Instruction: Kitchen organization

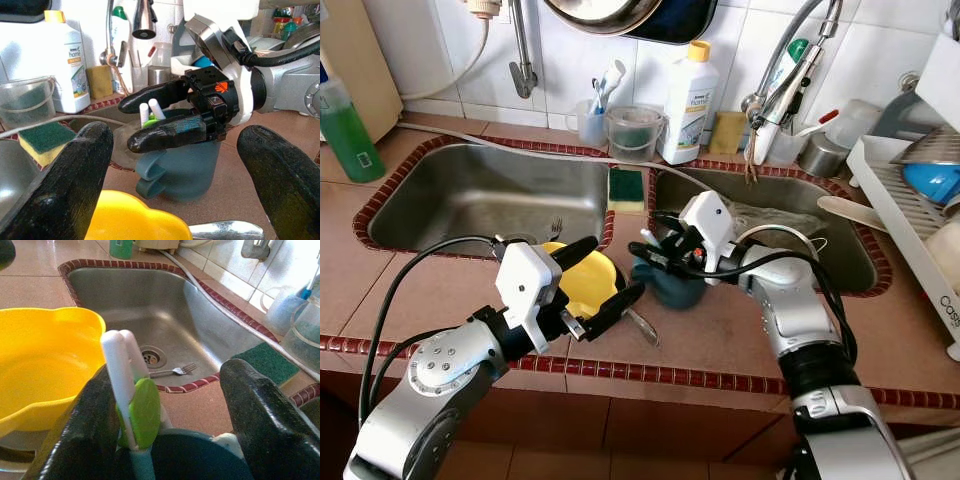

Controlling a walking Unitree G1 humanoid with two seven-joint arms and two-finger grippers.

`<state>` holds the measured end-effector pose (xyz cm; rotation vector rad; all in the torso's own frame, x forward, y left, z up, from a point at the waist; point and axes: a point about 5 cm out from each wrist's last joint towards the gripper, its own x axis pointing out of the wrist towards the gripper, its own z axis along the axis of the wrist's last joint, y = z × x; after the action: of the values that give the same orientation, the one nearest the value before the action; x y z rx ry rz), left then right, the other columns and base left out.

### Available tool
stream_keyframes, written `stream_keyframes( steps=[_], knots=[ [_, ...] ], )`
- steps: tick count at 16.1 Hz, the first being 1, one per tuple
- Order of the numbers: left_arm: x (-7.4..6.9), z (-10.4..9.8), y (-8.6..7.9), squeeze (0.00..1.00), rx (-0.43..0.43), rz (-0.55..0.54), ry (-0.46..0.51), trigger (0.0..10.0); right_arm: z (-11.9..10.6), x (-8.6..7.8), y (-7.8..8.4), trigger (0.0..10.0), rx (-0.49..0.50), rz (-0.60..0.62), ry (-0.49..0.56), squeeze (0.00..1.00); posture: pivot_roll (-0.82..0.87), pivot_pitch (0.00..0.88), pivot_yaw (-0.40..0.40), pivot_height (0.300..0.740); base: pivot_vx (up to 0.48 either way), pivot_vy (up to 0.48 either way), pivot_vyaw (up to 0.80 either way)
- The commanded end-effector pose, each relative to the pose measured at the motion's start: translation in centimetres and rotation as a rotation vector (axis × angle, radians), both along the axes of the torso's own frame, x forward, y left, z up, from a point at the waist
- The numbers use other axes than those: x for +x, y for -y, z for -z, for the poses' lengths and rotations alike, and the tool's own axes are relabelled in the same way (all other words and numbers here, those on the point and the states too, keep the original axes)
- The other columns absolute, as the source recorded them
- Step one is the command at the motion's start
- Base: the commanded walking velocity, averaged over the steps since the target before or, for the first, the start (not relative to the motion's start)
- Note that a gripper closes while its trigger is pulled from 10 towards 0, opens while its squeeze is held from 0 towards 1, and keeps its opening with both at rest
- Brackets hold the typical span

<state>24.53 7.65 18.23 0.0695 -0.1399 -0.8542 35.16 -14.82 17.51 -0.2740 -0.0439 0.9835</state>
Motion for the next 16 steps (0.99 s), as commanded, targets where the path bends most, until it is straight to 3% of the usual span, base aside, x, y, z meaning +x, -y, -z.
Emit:
stream_keyframes(
  steps=[1, 16],
  knots=[
    [-0.12, -0.29, -0.02, 0.0, -0.001, -0.006, 0.009, 10.0, 0.09, 0.11, 0.2, 0.0, -0.004, -0.005, -0.015, 0.0, -0.07, 0.079, -0.084, 0.74, 0.0, 0.0, 0.0],
    [0.04, -0.39, 0.05, 0.0, 0.004, -0.001, 0.013, 10.0, -0.41, 0.49, 0.12, 0.0, 0.024, 0.0, 0.012, 0.0, -0.07, 0.06, -0.069, 0.74, 0.0, 0.0, 0.0]
  ],
)
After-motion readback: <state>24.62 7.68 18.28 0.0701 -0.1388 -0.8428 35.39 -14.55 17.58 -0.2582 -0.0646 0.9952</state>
